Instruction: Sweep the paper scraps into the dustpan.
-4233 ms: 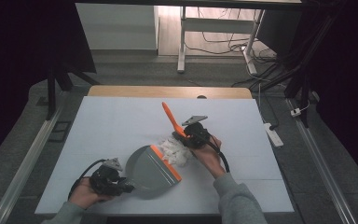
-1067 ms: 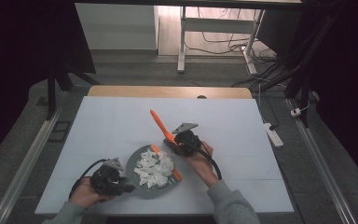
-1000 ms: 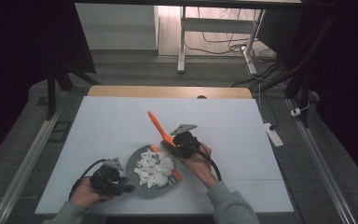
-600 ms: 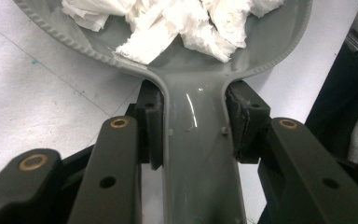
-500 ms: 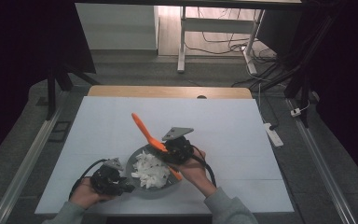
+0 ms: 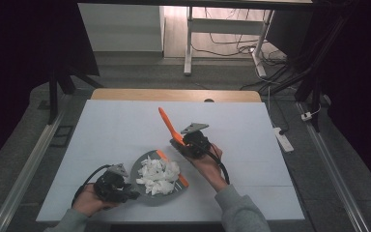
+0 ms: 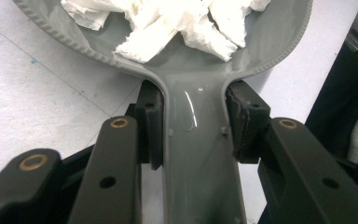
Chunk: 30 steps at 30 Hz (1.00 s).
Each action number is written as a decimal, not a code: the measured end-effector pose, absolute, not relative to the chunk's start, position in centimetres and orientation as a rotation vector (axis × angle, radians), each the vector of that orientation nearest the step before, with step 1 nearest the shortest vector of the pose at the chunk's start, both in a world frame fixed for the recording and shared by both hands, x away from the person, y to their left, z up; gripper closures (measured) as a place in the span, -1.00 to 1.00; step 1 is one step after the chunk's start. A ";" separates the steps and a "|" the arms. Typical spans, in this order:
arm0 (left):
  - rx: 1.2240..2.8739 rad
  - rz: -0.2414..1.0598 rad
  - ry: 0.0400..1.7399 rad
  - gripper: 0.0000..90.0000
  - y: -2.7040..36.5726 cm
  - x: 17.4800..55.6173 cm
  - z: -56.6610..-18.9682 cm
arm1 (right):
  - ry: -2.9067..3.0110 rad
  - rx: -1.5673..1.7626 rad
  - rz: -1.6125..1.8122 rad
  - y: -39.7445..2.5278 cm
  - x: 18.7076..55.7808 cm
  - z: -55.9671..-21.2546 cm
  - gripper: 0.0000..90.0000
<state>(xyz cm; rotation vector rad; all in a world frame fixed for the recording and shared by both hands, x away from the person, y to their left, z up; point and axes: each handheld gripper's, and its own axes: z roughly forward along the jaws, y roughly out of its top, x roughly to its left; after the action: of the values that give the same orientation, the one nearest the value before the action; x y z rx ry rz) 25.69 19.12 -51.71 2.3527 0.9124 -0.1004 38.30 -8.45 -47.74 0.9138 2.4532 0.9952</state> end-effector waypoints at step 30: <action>2.348 -0.102 0.917 0.37 19.0 25.6 -51.8 | 2.451 0.795 1.188 -5.6 32.7 -46.0 0.56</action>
<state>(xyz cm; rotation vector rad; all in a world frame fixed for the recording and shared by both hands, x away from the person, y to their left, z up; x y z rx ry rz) 25.64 19.03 -51.80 2.3480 0.9171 -0.1021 32.66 -5.59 -45.99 0.7945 2.4514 1.1876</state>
